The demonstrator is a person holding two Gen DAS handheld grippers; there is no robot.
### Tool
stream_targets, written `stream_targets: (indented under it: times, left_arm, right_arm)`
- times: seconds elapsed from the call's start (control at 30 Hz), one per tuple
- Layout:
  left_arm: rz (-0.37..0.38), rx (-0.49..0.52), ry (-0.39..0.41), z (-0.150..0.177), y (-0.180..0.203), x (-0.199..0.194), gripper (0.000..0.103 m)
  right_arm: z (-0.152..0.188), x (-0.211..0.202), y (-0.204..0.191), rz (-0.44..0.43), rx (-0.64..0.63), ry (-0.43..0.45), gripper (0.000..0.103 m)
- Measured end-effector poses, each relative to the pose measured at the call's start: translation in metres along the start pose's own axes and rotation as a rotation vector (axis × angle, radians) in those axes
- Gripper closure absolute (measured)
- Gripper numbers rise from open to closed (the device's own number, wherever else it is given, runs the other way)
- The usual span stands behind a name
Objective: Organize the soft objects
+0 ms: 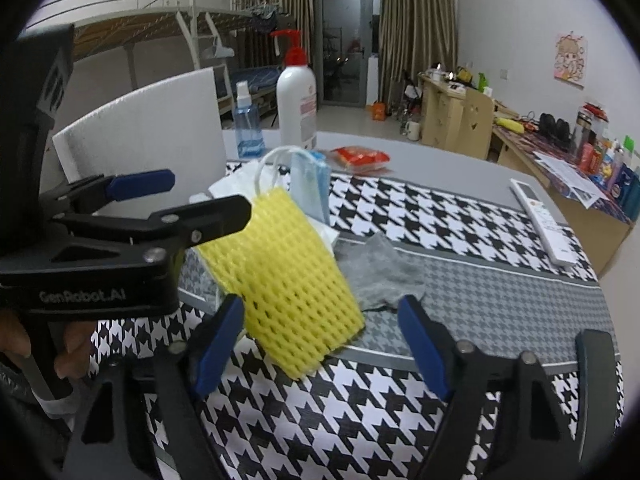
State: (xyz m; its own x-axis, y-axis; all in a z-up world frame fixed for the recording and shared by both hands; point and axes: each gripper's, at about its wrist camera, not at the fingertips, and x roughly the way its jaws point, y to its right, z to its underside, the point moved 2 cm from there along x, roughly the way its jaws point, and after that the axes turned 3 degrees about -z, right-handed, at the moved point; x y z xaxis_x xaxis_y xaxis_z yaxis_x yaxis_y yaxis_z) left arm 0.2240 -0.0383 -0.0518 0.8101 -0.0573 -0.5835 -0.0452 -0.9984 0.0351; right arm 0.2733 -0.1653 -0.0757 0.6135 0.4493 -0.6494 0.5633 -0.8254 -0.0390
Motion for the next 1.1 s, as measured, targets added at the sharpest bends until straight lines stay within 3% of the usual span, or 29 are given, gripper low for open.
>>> stream_targets:
  times: [0.2,0.33,0.53,0.67,0.93,1.03,1.1]
  left_arm:
    - [0.010,0.004,-0.021,0.002,0.000,0.007,0.007]
    - [0.011,0.012,-0.024,0.003,0.002,0.009,0.007]
    - [0.014,0.014,-0.032,0.003,0.002,0.010,0.007]
    - [0.012,0.009,-0.040,0.004,0.001,0.012,0.007]
    - [0.019,0.013,-0.042,0.005,0.001,0.011,0.007]
    - [0.025,0.013,-0.035,0.005,0.001,0.009,0.007]
    - [0.030,0.017,-0.032,0.005,0.002,0.007,0.007]
  right_arm:
    - [0.003,0.013,-0.006,-0.030,-0.028,-0.041,0.032]
    - [0.002,0.021,-0.006,-0.031,-0.027,-0.065,0.045]
    - [0.004,0.031,0.004,-0.020,0.013,-0.119,0.079]
    - [0.007,0.028,0.010,-0.007,0.028,-0.123,0.091]
    - [0.013,0.010,0.028,0.050,0.078,-0.092,0.097]
    - [0.011,0.001,0.026,0.028,0.061,-0.055,0.097]
    - [0.010,0.002,0.018,0.007,0.013,-0.058,0.089]
